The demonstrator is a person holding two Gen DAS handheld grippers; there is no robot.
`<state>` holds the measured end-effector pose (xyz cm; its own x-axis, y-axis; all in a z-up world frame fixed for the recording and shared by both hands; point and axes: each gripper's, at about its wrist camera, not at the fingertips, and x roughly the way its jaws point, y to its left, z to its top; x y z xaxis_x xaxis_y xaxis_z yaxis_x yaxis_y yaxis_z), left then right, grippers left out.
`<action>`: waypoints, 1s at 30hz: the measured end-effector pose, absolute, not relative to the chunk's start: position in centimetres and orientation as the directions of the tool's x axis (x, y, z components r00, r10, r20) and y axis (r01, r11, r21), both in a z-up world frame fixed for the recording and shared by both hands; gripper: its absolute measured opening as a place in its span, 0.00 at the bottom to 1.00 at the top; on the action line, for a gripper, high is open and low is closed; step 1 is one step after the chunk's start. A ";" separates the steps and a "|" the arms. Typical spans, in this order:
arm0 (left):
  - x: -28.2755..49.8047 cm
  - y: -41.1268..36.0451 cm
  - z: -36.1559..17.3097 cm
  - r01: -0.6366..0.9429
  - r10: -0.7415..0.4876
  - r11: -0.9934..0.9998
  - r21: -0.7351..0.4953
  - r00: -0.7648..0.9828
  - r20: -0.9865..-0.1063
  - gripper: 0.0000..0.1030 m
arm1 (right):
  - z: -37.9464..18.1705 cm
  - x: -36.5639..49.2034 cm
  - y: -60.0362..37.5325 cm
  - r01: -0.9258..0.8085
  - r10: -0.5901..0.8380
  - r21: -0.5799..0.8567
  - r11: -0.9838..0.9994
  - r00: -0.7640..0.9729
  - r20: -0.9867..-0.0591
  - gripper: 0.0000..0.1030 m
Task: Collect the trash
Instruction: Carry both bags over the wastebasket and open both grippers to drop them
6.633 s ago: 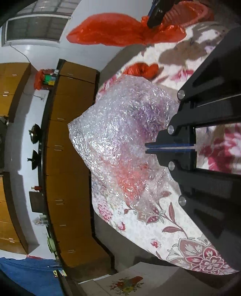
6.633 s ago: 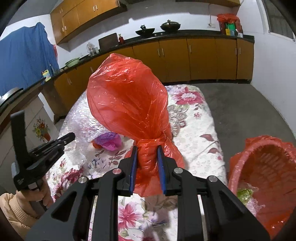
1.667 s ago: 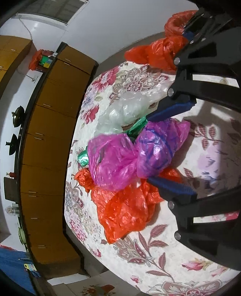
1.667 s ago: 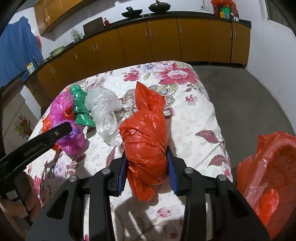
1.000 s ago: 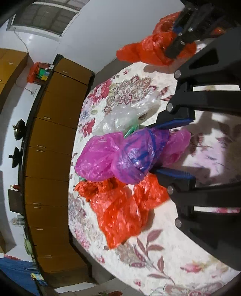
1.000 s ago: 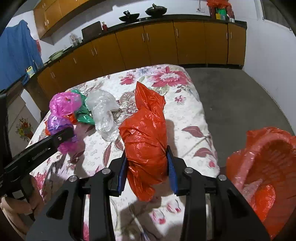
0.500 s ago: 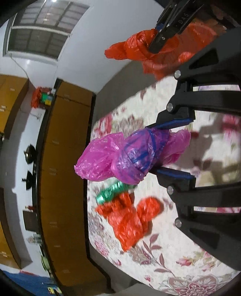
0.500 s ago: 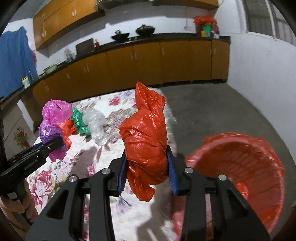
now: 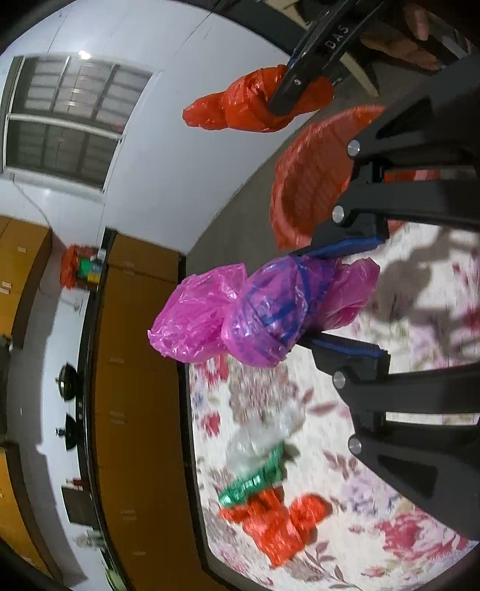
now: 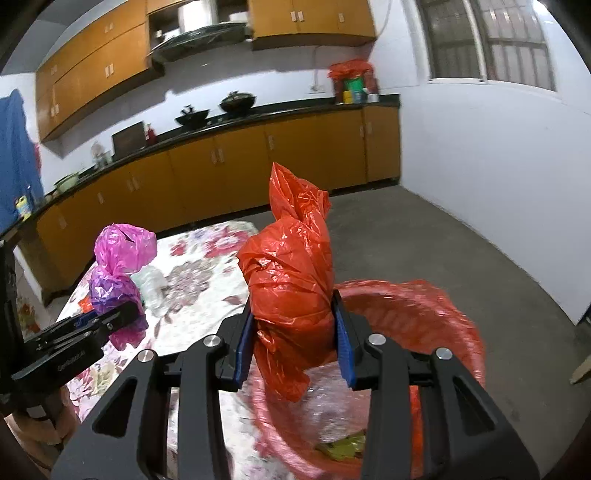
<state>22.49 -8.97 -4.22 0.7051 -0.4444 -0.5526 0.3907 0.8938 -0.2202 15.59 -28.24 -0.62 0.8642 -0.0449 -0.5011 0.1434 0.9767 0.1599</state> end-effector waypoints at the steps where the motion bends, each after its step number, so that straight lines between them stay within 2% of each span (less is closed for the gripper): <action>1: 22.4 -9.5 -4.2 0.403 -0.454 0.888 -0.220 0.700 -0.551 0.37 | -0.6 15.1 -28.9 0.156 -0.055 0.163 0.974 0.865 -0.499 0.37; 22: 20.8 -19.1 -3.9 0.600 -0.592 0.775 -0.196 0.582 -0.557 0.37 | -0.6 12.5 -34.0 0.273 -0.135 0.234 0.933 0.869 -0.477 0.37; 26: 21.2 -20.2 -4.6 0.614 -0.605 0.761 -0.211 0.553 -0.573 0.40 | -0.7 12.8 -34.8 0.278 -0.129 0.257 0.926 0.870 -0.476 0.38; 30: 21.8 -21.0 -5.8 0.616 -0.604 0.756 -0.223 0.524 -0.601 0.48 | -1.1 12.7 -35.3 0.290 -0.122 0.301 0.908 0.873 -0.472 0.56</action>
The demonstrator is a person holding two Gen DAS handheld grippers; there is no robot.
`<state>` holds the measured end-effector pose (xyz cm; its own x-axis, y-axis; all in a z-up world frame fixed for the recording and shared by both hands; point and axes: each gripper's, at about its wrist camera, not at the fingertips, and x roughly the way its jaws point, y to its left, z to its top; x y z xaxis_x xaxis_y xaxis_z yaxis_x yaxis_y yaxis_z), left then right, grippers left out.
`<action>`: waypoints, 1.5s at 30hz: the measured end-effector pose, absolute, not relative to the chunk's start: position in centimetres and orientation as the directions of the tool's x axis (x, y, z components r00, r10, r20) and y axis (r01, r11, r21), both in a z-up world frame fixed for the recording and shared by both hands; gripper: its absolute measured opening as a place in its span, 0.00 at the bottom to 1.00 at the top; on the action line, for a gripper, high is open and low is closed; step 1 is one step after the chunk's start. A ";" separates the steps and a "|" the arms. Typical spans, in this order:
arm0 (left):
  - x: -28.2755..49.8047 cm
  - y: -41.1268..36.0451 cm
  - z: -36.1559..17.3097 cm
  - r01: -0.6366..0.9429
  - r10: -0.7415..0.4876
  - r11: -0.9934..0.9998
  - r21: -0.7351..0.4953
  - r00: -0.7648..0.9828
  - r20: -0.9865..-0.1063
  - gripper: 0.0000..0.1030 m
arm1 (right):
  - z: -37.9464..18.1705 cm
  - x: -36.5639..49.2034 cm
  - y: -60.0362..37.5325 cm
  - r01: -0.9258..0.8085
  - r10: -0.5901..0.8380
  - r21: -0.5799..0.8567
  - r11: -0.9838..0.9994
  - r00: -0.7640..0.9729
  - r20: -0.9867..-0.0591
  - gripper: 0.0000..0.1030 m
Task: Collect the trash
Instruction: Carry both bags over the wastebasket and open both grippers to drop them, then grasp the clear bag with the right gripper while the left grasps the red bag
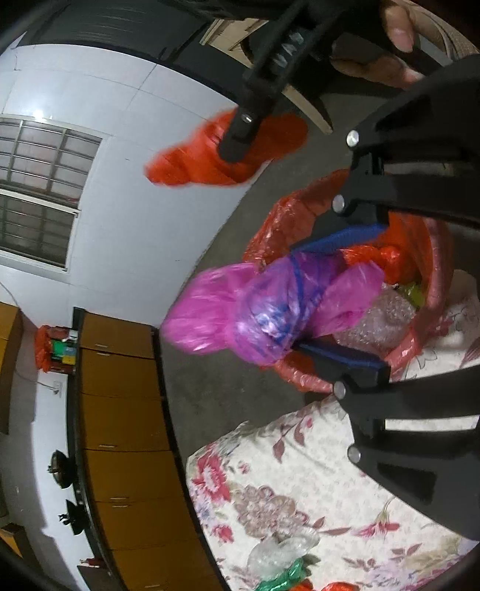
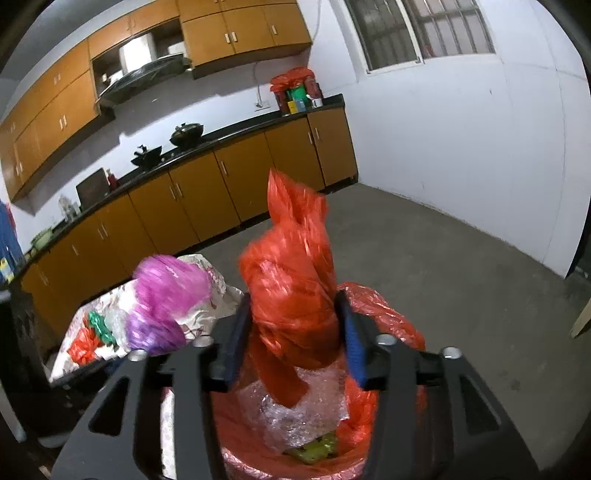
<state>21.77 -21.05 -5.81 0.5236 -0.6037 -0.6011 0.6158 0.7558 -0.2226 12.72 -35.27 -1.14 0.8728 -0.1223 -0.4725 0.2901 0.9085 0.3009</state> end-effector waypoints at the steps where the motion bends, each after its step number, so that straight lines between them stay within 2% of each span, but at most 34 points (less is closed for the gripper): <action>1: 21.9 -21.1 -6.2 0.615 -0.600 0.757 -0.222 0.518 -0.610 0.50 | -1.2 12.7 -35.4 0.295 -0.125 0.305 0.906 0.873 -0.472 0.58; 3: 22.1 -21.0 -6.8 0.607 -0.587 0.765 -0.215 0.519 -0.621 0.53 | -1.3 12.7 -35.6 0.301 -0.132 0.299 0.905 0.869 -0.476 0.59; 6: 22.6 -20.0 -7.4 0.578 -0.562 0.788 -0.213 0.534 -0.632 0.57 | -1.3 12.4 -35.6 0.318 -0.154 0.287 0.904 0.866 -0.475 0.69; 9: 23.0 -18.3 -7.7 0.521 -0.508 0.833 -0.187 0.585 -0.633 0.65 | -1.1 12.4 -35.3 0.332 -0.182 0.262 0.906 0.865 -0.467 0.77; 11: 23.2 -16.9 -7.8 0.472 -0.454 0.868 -0.154 0.629 -0.631 0.72 | -1.0 12.6 -34.8 0.338 -0.201 0.226 0.914 0.859 -0.470 0.80; 13: 23.4 -15.4 -7.8 0.425 -0.401 0.897 -0.122 0.665 -0.630 0.74 | -0.9 13.0 -34.1 0.333 -0.211 0.190 0.924 0.856 -0.473 0.82; 19: 24.4 -10.0 -8.2 0.294 -0.272 0.953 -0.072 0.727 -0.630 0.77 | -1.1 14.7 -31.1 0.266 -0.185 0.102 0.958 0.855 -0.485 0.83; 33: 25.6 3.4 -9.2 -0.014 -0.002 1.000 -0.021 0.775 -0.632 0.78 | -1.0 19.9 -23.2 0.059 0.001 0.100 0.993 0.855 -0.518 0.83; 35: 25.9 5.5 -9.3 -0.055 0.024 0.998 -0.030 0.772 -0.636 0.78 | -1.1 21.3 -21.4 0.014 0.041 0.099 0.995 0.845 -0.533 0.82; 40: 26.4 10.0 -9.5 -0.147 0.082 0.988 -0.051 0.770 -0.633 0.78 | -2.4 26.0 -16.9 -0.085 0.150 0.137 0.987 0.798 -0.584 0.61; 45: 28.1 13.2 -9.6 -0.210 0.097 0.972 -0.103 0.764 -0.637 0.78 | -4.6 31.2 -12.0 -0.157 0.229 0.169 0.973 0.743 -0.628 0.56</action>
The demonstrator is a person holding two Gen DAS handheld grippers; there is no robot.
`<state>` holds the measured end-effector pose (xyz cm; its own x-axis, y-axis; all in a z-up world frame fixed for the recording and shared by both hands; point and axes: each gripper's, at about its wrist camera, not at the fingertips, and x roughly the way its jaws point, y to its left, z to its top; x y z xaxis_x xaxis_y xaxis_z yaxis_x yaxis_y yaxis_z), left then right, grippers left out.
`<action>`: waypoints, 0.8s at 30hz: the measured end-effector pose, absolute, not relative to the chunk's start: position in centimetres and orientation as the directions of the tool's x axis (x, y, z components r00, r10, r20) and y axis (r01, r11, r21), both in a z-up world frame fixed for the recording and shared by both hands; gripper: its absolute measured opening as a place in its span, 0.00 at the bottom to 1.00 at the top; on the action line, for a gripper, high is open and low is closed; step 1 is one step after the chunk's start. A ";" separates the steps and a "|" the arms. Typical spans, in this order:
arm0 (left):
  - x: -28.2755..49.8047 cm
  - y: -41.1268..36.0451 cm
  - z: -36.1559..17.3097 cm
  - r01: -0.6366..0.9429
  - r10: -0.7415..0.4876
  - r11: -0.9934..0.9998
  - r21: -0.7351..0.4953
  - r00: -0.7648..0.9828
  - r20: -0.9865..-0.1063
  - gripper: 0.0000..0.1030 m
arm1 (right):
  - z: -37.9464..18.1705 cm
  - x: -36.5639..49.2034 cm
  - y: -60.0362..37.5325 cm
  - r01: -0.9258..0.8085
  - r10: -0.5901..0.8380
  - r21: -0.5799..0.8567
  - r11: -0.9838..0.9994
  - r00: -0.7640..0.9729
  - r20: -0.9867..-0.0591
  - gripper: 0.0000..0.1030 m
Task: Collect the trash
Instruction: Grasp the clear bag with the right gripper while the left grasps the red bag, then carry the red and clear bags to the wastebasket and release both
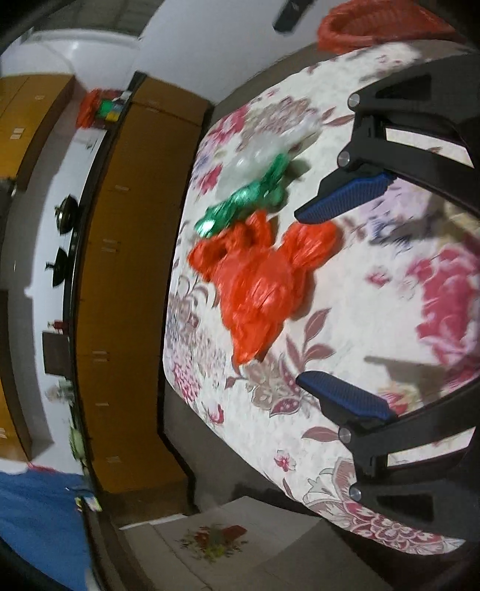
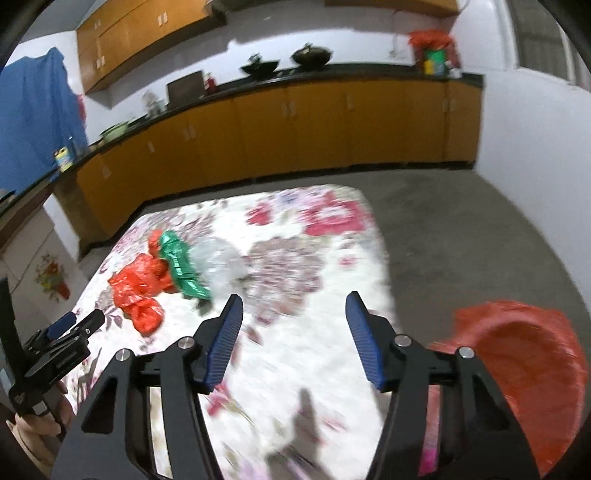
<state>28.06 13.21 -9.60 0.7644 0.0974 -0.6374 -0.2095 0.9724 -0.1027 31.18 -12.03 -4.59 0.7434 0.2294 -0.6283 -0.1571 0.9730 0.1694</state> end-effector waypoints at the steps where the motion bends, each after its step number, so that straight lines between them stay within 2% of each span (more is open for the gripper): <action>1: 28.8 13.7 -9.7 -0.219 0.097 0.969 -0.113 0.761 -0.641 0.78 | -5.0 32.1 -11.2 -0.170 0.239 0.168 0.971 0.734 -0.636 0.55; 10: 33.6 14.1 -11.1 -0.225 0.108 0.970 -0.090 0.735 -0.670 0.77 | -9.0 40.1 -5.2 -0.222 0.266 0.157 0.962 0.654 -0.708 0.54; 14: 35.0 14.4 -12.7 -0.220 0.091 0.971 -0.091 0.697 -0.712 0.70 | -11.0 41.4 -3.9 -0.234 0.268 0.153 0.960 0.613 -0.743 0.54; 15: 35.2 14.4 -13.1 -0.218 0.086 0.972 -0.090 0.684 -0.724 0.69 | -11.4 41.4 -3.7 -0.242 0.265 0.143 0.960 0.607 -0.749 0.51; 18: 35.4 14.5 -13.6 -0.204 0.050 0.971 -0.121 0.676 -0.736 0.58 | -11.9 41.3 -3.5 -0.264 0.279 0.144 0.954 0.597 -0.752 0.39; 19: 35.4 14.4 -13.6 -0.194 0.040 0.973 -0.125 0.676 -0.735 0.51 | -11.9 41.2 -3.6 -0.268 0.286 0.150 0.952 0.593 -0.753 0.32; 20: 35.4 14.1 -13.6 -0.180 0.029 0.975 -0.127 0.675 -0.737 0.42 | -11.9 40.9 -3.8 -0.270 0.291 0.156 0.950 0.590 -0.753 0.30; 22: 35.2 13.5 -13.5 -0.161 0.028 0.981 -0.111 0.677 -0.735 0.39 | -11.7 40.6 -4.1 -0.273 0.295 0.158 0.949 0.591 -0.751 0.18; 24: 34.9 13.2 -13.3 -0.149 0.015 0.981 -0.121 0.686 -0.728 0.34 | -11.4 39.9 -4.7 -0.270 0.292 0.155 0.950 0.597 -0.747 0.11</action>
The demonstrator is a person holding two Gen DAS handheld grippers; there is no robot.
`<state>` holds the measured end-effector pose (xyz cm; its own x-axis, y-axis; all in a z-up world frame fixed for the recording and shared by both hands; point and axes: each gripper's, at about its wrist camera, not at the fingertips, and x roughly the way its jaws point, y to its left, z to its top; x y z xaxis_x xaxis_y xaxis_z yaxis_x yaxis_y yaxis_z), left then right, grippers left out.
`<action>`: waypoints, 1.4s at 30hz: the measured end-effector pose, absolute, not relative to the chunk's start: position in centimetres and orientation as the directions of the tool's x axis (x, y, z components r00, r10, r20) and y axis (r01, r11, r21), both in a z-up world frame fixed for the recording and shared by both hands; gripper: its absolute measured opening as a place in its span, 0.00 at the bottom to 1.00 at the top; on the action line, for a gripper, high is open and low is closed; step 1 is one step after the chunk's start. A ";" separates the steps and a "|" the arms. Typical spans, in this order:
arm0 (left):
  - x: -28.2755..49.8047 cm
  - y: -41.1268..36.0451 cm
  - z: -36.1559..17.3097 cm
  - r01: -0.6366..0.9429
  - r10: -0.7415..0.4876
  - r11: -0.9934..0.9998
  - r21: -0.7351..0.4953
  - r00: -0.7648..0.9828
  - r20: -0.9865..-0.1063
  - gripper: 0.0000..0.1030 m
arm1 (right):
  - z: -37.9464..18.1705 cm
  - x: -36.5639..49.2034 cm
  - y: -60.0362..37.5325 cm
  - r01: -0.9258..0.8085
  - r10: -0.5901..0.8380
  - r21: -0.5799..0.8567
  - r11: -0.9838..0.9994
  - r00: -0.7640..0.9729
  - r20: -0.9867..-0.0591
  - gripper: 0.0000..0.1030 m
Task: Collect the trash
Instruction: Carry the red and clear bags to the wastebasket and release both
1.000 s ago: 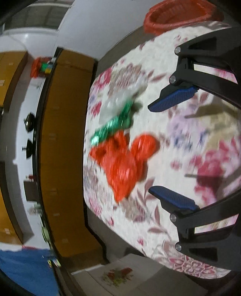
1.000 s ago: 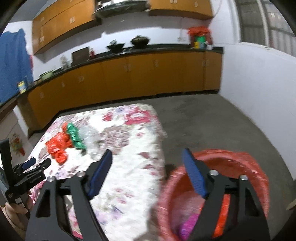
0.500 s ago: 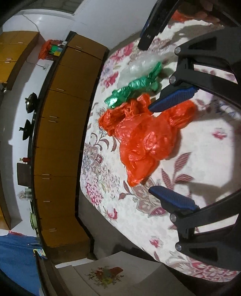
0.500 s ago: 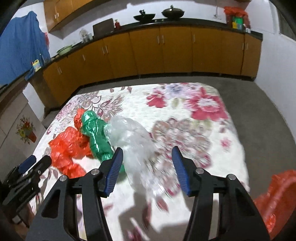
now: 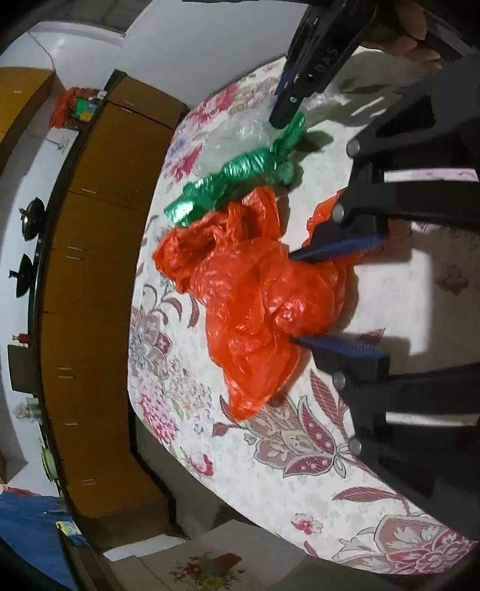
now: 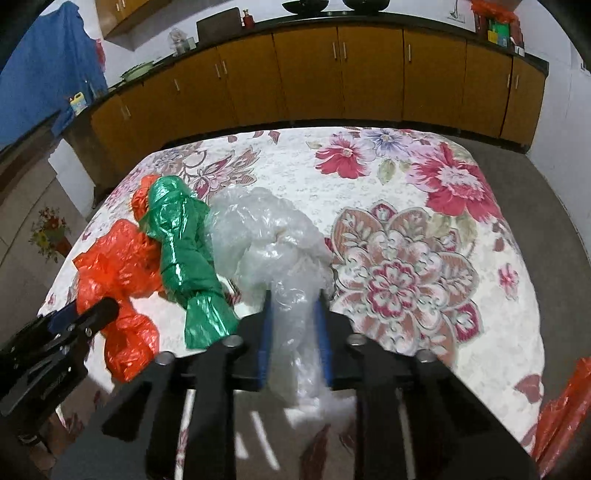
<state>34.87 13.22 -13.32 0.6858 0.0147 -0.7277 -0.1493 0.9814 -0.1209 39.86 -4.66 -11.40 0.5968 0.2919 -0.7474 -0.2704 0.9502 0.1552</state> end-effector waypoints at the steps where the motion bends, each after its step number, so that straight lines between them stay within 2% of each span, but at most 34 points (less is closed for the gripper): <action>1: 34.7 13.2 -13.3 -0.148 0.012 0.981 -0.124 0.689 -0.725 0.32 | -11.3 39.6 -5.0 -0.267 0.291 0.156 0.951 0.600 -0.745 0.09; 7: 33.0 13.0 -12.4 -0.128 -0.008 0.982 -0.142 0.714 -0.700 0.26 | -10.6 37.3 -7.6 -0.227 0.281 0.175 0.958 0.619 -0.734 0.06; 27: 25.8 8.6 -6.0 0.039 -0.144 0.981 -0.192 0.807 -0.573 0.25 | -4.9 27.3 -16.7 -0.081 0.201 0.216 0.973 0.760 -0.618 0.05; 42: 23.5 -1.6 -2.8 0.292 -0.376 0.926 -0.240 0.770 -0.515 0.25 | -1.4 20.2 -26.2 0.142 0.013 0.245 0.959 0.843 -0.538 0.05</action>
<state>23.49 -1.59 -2.81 0.7700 -0.3763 -0.5152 0.2921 0.9259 -0.2398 20.25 -26.17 -1.35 0.8429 0.0128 -0.5380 0.1420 0.9590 0.2453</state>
